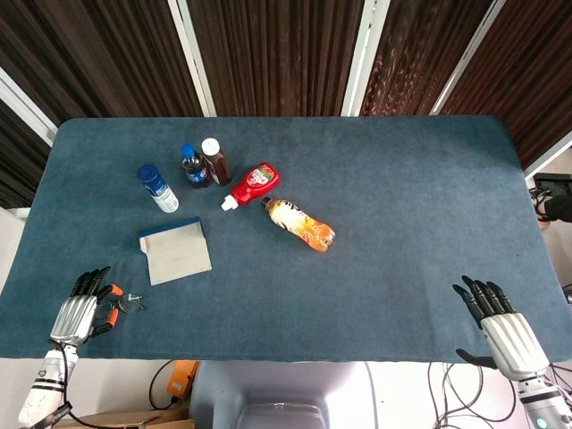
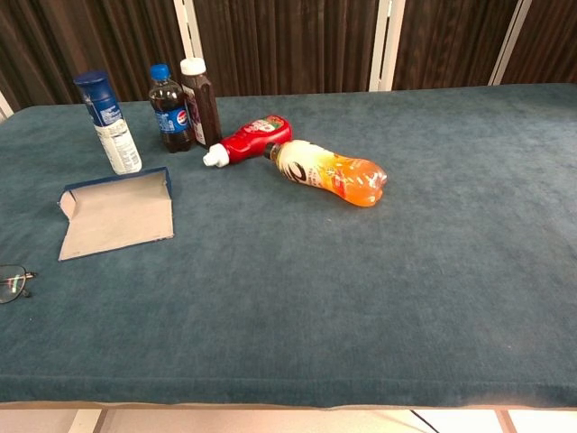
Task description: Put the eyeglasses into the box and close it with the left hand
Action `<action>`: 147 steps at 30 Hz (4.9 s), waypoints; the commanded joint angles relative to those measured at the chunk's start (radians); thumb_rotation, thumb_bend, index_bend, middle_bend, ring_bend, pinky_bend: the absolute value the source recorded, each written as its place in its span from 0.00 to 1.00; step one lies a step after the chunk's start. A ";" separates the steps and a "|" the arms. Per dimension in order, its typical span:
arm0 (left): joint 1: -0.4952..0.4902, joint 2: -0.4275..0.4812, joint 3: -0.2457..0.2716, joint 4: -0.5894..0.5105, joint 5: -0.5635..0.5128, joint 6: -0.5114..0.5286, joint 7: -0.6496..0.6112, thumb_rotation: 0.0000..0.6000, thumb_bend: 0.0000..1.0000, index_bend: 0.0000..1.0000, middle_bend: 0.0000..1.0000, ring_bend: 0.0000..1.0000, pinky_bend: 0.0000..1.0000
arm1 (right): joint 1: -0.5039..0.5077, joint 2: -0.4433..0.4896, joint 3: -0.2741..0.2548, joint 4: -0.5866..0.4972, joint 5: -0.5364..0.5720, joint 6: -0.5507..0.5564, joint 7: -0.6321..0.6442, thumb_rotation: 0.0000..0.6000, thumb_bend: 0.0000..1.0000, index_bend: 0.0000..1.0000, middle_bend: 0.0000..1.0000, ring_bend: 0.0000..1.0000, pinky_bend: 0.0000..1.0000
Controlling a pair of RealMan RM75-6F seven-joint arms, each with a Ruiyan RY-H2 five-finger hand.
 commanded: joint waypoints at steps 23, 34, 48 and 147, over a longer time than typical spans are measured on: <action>-0.021 -0.017 -0.037 -0.015 -0.040 0.012 0.059 1.00 0.48 0.68 0.15 0.01 0.00 | -0.006 0.008 0.001 0.001 -0.010 0.018 0.022 1.00 0.15 0.00 0.00 0.00 0.00; -0.075 -0.020 -0.106 -0.154 -0.053 0.048 0.168 1.00 0.50 0.67 0.14 0.01 0.01 | -0.004 0.013 -0.001 0.001 -0.019 0.020 0.037 1.00 0.15 0.00 0.00 0.00 0.00; -0.211 -0.138 -0.220 -0.190 -0.172 -0.057 0.352 1.00 0.49 0.66 0.14 0.01 0.01 | -0.005 0.032 0.004 0.009 -0.009 0.027 0.084 1.00 0.15 0.00 0.00 0.00 0.00; -0.276 -0.208 -0.134 -0.145 -0.251 -0.111 0.484 1.00 0.32 0.46 0.08 0.00 0.00 | -0.006 0.073 -0.015 0.023 -0.062 0.051 0.187 1.00 0.15 0.00 0.00 0.00 0.00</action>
